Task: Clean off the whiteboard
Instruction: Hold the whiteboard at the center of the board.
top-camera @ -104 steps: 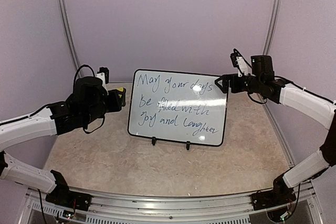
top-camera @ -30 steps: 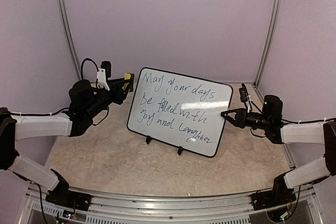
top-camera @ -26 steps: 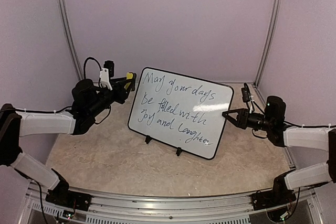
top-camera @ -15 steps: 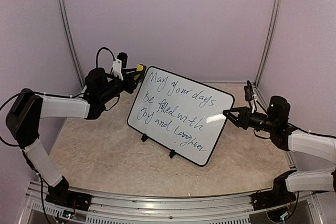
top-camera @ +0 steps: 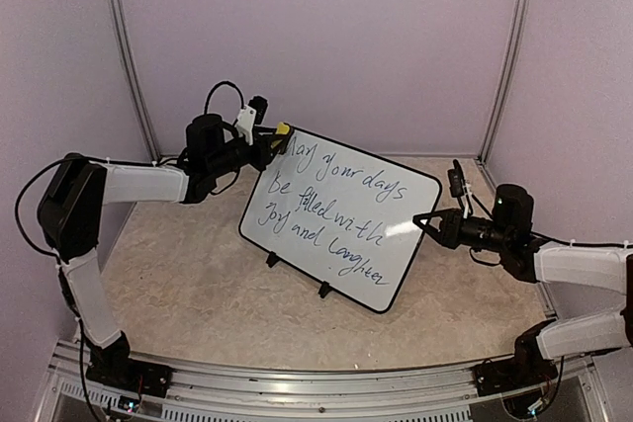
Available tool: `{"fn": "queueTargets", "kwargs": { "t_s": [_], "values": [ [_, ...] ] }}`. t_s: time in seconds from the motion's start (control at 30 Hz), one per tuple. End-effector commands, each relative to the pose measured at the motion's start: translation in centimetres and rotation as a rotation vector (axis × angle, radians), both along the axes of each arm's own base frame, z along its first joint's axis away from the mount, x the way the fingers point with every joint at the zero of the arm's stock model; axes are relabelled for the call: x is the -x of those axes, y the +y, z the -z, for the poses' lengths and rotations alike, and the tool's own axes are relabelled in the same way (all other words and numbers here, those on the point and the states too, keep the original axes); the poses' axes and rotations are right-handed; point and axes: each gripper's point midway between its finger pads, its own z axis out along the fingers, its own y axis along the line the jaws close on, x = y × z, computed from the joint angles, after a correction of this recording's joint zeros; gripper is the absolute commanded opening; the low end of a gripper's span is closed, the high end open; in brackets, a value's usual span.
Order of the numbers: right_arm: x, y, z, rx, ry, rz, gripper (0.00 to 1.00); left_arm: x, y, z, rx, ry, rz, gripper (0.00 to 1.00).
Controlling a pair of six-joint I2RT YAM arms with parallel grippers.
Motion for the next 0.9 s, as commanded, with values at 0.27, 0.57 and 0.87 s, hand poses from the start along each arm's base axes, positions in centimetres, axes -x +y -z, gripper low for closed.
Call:
{"fn": "queueTargets", "kwargs": {
  "t_s": [0.27,0.57,0.87],
  "values": [
    [-0.1,1.3,-2.8,0.02,-0.148,-0.084,0.33,0.0,0.3,2.1,-0.069,0.054,0.026,0.24],
    [-2.7,-1.2,-7.6,0.205,-0.179,0.089,1.0,0.3,2.2,1.0,-0.021,0.047,-0.006,0.24],
    [-7.2,-0.3,-12.6,0.423,-0.122,0.034,0.98,0.2,2.5,0.4,0.004,0.055,0.013,0.24]
  ]
}}
